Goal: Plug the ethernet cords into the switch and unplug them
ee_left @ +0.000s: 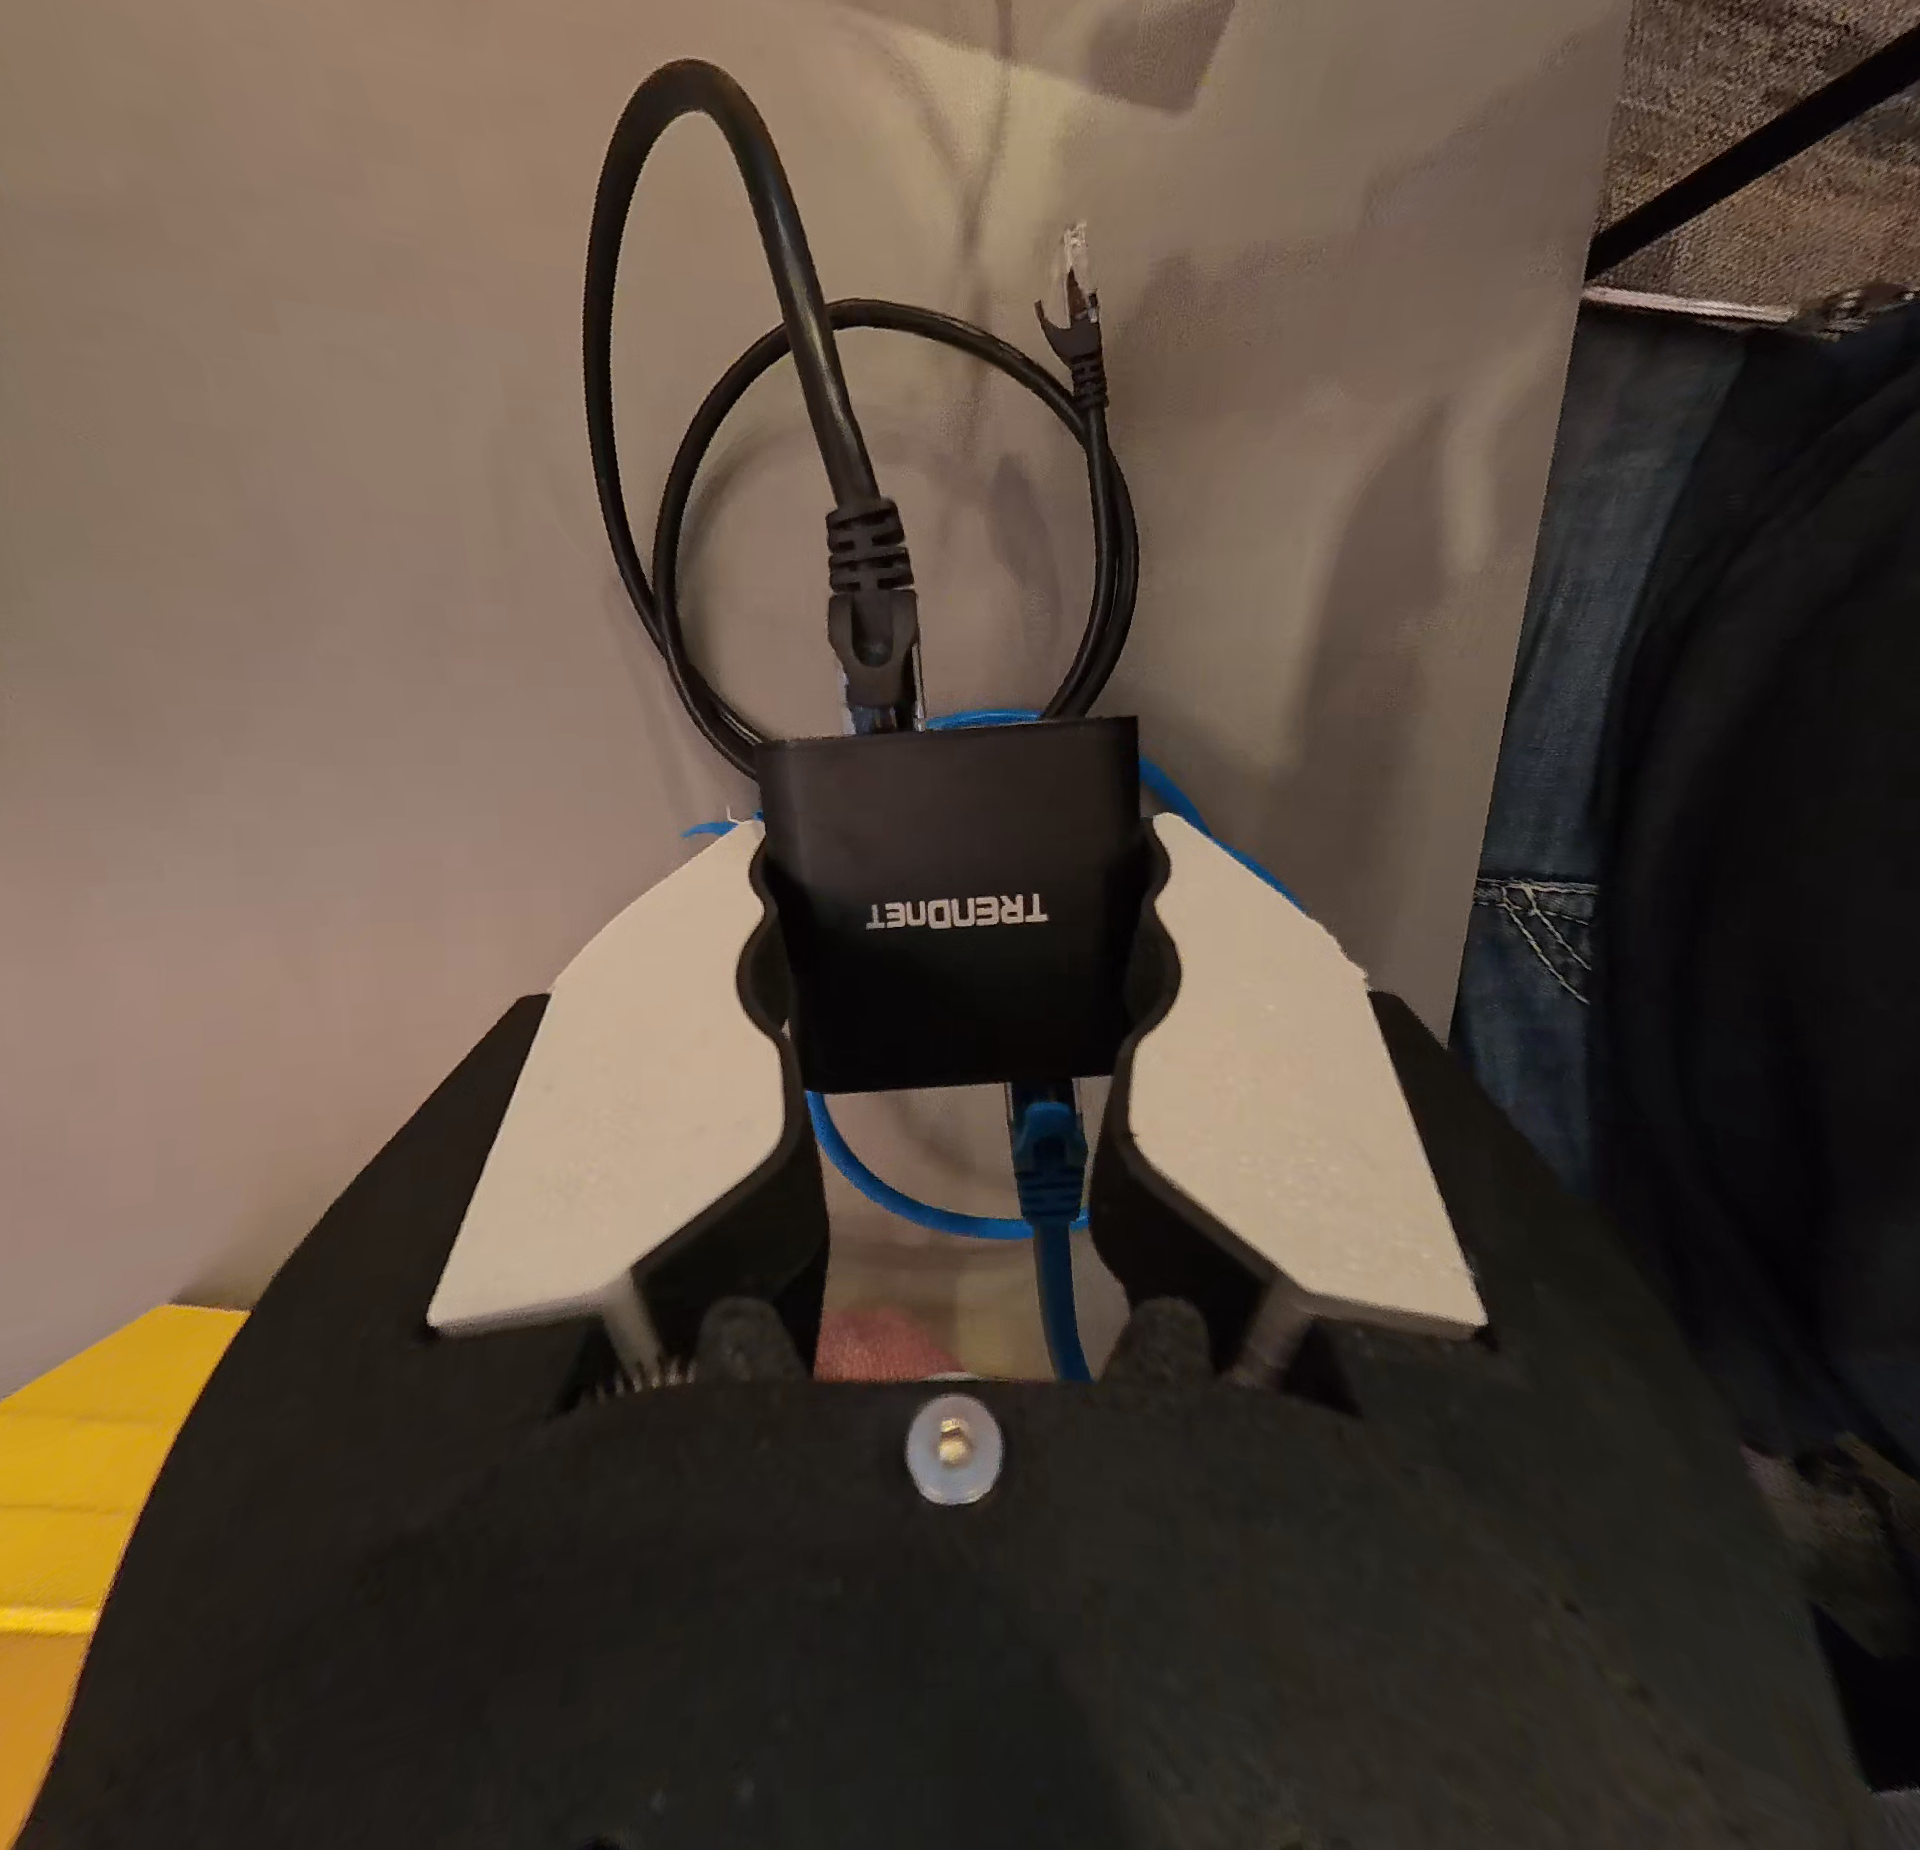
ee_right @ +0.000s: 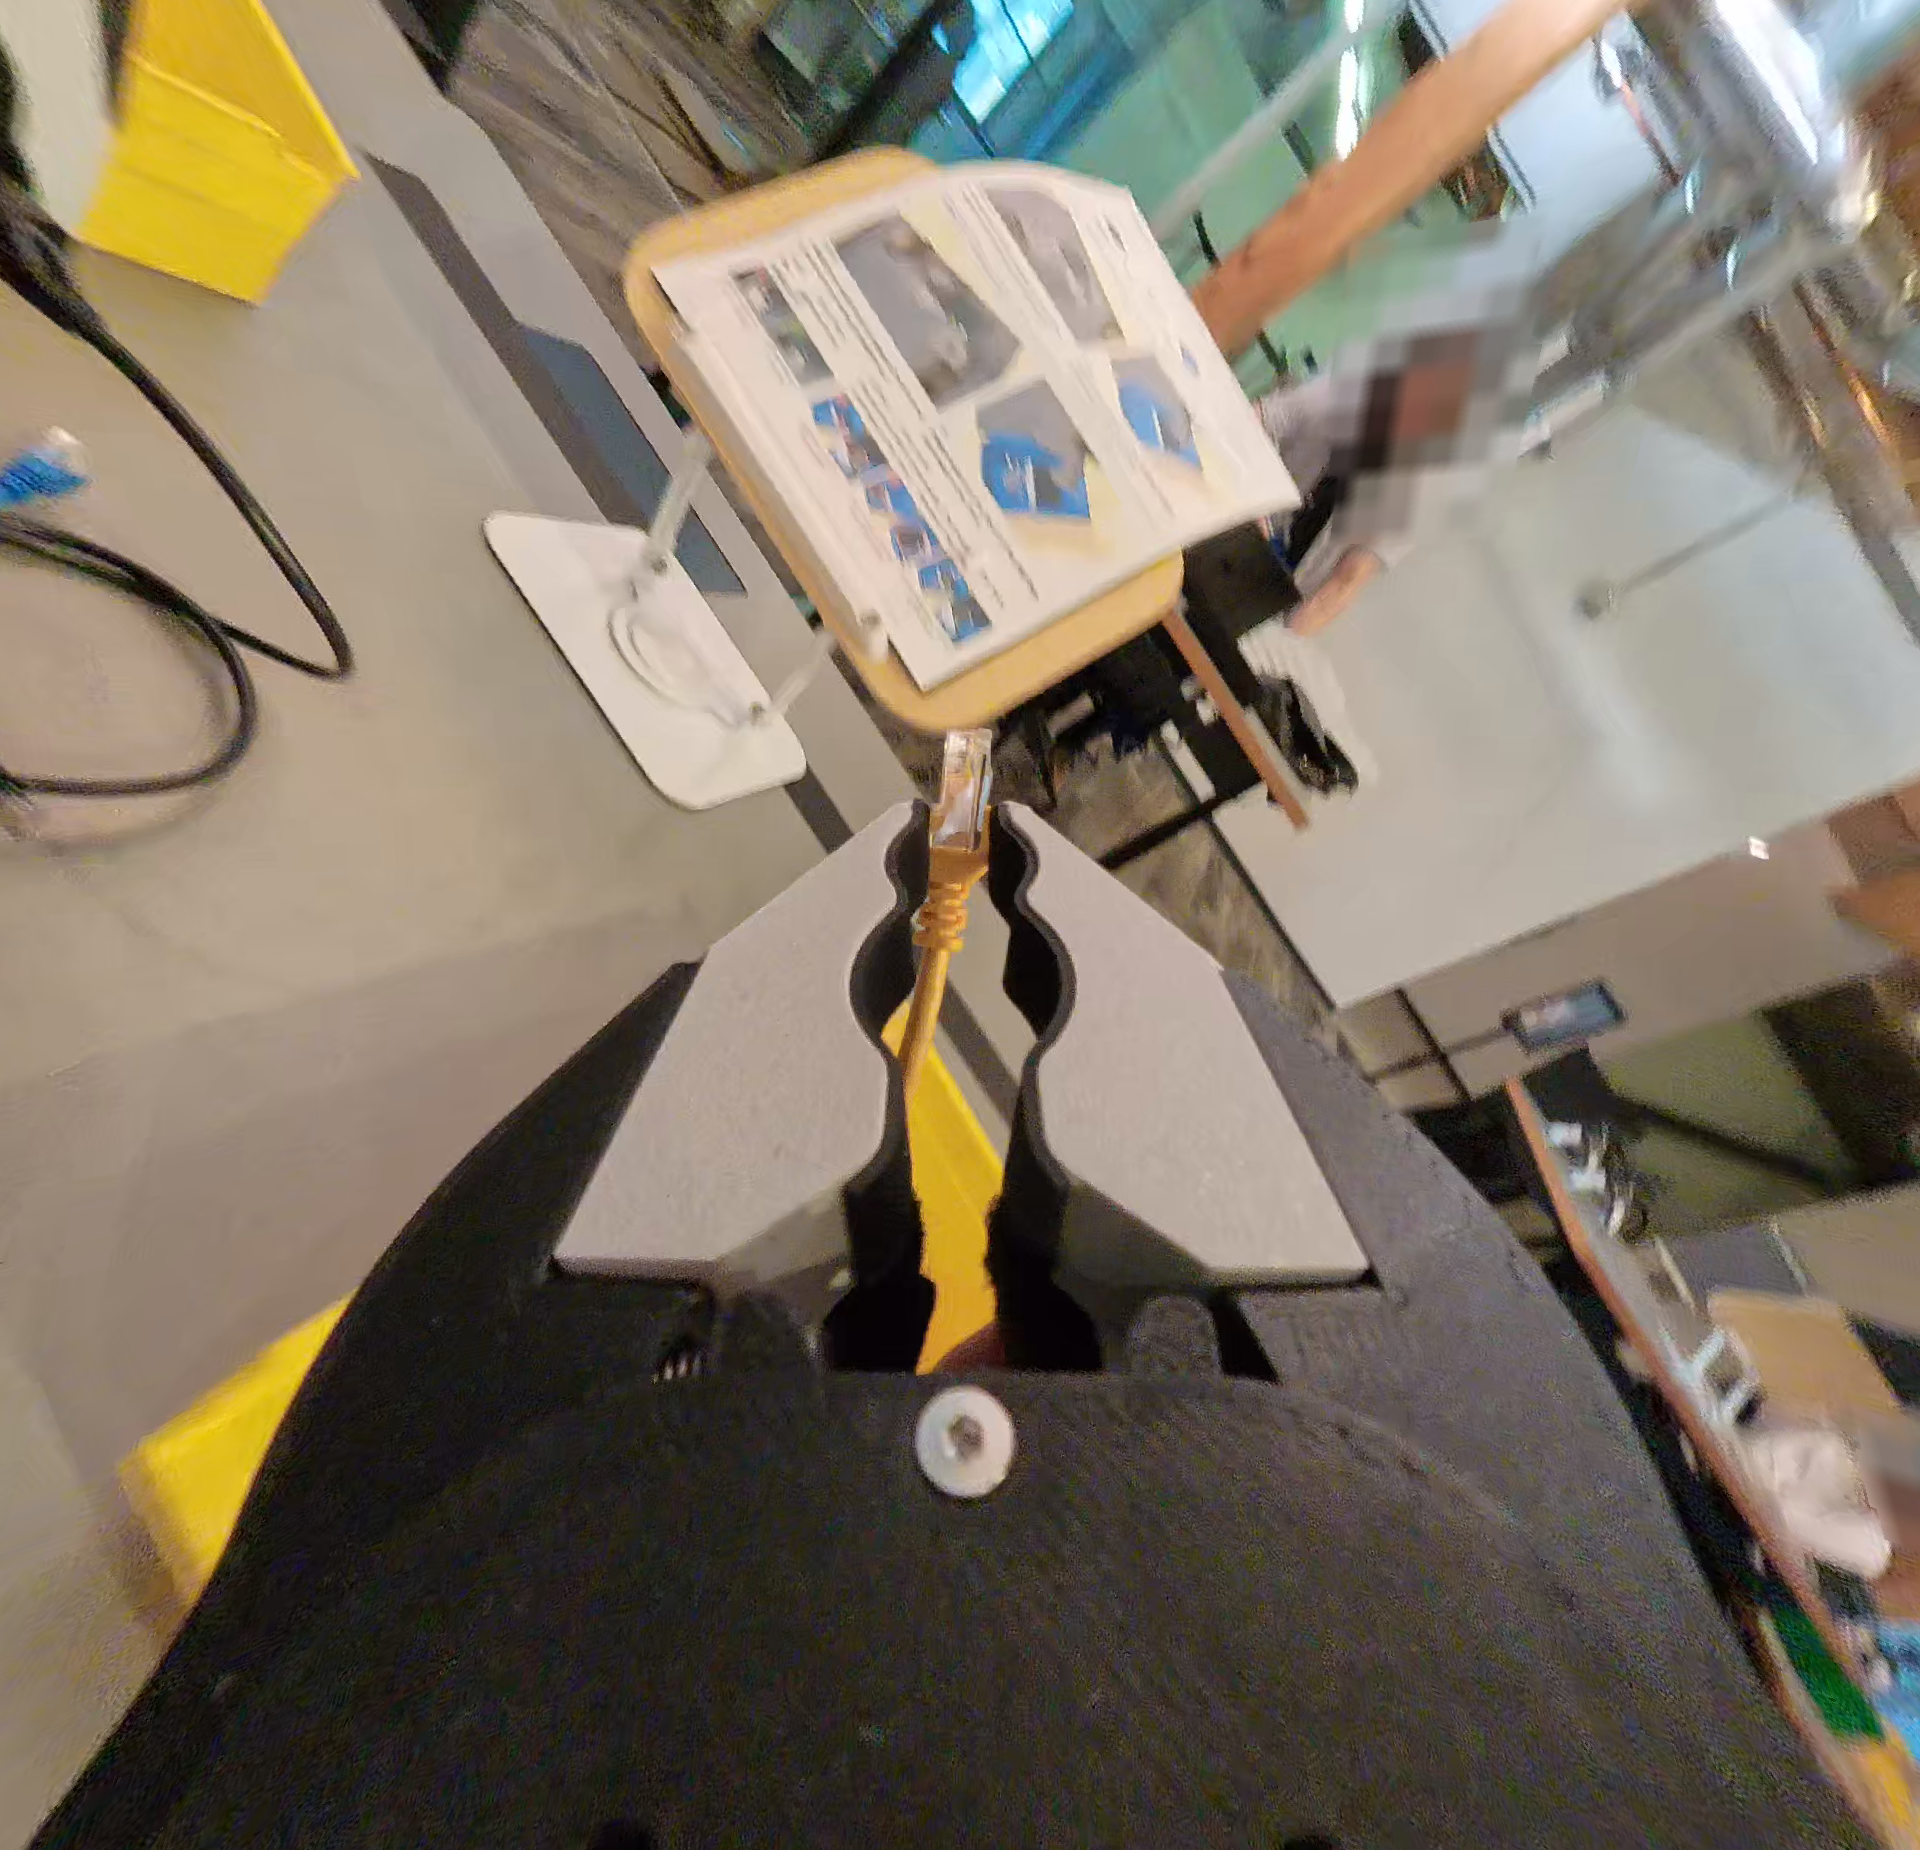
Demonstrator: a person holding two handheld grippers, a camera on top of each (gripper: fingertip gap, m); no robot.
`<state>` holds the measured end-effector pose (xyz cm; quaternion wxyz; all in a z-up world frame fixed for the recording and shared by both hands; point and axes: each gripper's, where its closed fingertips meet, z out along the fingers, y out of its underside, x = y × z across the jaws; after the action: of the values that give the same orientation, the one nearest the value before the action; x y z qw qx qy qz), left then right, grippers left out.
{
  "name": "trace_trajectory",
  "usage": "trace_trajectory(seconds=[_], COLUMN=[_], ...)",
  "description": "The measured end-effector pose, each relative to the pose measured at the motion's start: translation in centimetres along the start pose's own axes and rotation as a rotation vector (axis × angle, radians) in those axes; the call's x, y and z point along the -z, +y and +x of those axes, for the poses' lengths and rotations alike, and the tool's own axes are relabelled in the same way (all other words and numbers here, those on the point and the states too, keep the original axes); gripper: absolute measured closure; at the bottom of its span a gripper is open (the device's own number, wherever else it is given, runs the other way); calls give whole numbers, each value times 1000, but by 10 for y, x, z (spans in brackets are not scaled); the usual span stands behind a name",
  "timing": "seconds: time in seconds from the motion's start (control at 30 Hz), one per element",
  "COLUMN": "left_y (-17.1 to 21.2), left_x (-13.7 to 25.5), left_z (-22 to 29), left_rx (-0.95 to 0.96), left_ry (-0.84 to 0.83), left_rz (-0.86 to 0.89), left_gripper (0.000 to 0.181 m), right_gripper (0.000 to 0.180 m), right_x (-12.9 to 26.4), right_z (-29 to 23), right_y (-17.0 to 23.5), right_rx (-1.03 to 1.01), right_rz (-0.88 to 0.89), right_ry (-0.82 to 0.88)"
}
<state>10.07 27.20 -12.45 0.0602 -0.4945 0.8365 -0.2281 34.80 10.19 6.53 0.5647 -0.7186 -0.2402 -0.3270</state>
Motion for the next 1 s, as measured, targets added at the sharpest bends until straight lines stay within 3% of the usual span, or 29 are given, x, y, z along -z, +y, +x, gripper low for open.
trace_trajectory(seconds=[0.13, 0.43, 0.63, 0.77, 0.87, 1.0], left_y=[3, 5, 6, 6, 7, 7], left_x=[-6, -7, -10, -9, -9, -10], left_z=[3, 4, 6, 7, 7, 6], left_rx=[-2, 2, -3, -4, -3, -1], left_ry=[5, 3, 9, 8, 7, 11], left_rz=[-9, -13, -21, -20, -20, -23], left_gripper=[118, 118, 118, 118, 118, 118], right_gripper=[169, 170, 169, 169, 169, 169], right_x=[14, 23, 8, -6, -12, -24], right_z=[-7, -53, -104, -110, -111, -144], right_y=[62, 131, 163, 164, 194, 209], right_rx=[-57, -77, -283, -530, -623, -750], right_rz=[-116, -359, -483, -450, -544, -626], right_ry=[33, -28, -128, -159, -137, -230])
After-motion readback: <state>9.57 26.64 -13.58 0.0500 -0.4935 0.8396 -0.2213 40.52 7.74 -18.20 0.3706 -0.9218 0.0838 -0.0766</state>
